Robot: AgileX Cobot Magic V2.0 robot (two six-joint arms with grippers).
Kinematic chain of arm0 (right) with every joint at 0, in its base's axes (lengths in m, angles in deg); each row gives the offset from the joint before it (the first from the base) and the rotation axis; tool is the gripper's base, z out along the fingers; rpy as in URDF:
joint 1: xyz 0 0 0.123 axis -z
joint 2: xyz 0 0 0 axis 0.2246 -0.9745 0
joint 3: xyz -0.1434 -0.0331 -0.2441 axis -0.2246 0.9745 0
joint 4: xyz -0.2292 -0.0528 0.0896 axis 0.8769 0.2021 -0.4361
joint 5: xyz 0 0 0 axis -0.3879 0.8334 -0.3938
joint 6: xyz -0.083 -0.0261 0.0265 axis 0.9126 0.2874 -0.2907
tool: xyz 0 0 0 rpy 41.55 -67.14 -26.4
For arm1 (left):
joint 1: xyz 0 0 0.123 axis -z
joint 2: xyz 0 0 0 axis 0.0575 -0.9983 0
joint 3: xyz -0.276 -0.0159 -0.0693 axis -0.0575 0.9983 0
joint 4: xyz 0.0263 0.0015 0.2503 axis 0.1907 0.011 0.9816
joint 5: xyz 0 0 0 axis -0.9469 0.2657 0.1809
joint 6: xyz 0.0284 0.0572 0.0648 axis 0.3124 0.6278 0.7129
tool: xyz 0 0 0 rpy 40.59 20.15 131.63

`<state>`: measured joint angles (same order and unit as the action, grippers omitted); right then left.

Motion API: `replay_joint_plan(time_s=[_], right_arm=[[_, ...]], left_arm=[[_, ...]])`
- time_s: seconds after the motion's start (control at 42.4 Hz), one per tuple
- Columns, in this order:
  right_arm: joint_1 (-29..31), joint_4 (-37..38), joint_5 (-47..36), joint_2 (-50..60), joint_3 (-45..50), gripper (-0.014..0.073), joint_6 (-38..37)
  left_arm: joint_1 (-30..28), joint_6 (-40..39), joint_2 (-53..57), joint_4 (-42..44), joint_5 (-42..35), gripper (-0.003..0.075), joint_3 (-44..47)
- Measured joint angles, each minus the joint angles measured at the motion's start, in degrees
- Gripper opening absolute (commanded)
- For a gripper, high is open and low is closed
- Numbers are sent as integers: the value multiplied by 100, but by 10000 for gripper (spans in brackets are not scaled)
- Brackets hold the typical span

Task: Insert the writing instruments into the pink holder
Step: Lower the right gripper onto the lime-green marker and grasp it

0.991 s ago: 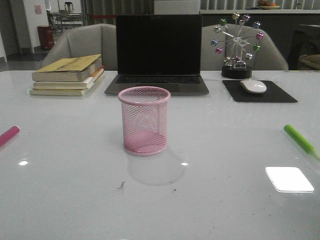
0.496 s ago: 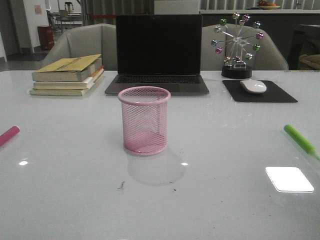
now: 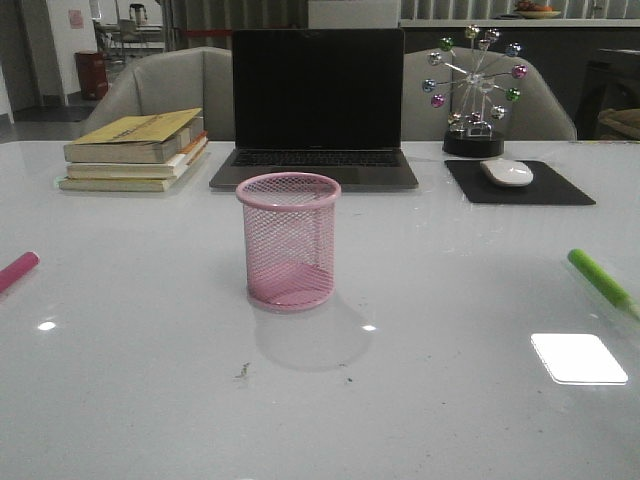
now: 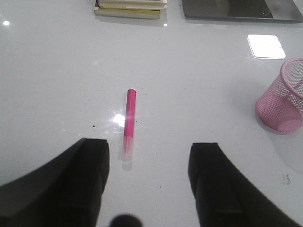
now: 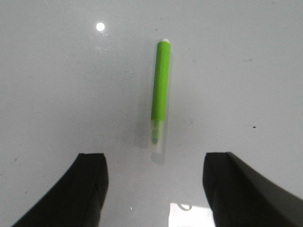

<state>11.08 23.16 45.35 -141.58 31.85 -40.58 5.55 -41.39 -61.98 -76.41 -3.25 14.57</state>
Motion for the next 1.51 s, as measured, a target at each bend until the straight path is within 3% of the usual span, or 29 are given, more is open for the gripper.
replay_joint_plan(time_s=[0.26,0.661,0.873,1.51], right_arm=[[0,0,489,-1409,-979,540,0],[0,0,593,-2804,-1825,513,0],[0,61,566,-3196,-2005,353,0],[0,84,234,-3636,-2043,342,0]], left_arm=[[0,0,0,0,0,344,0],[0,0,0,0,0,328,0],[0,0,0,0,0,328,0],[0,0,0,0,0,328,0]])
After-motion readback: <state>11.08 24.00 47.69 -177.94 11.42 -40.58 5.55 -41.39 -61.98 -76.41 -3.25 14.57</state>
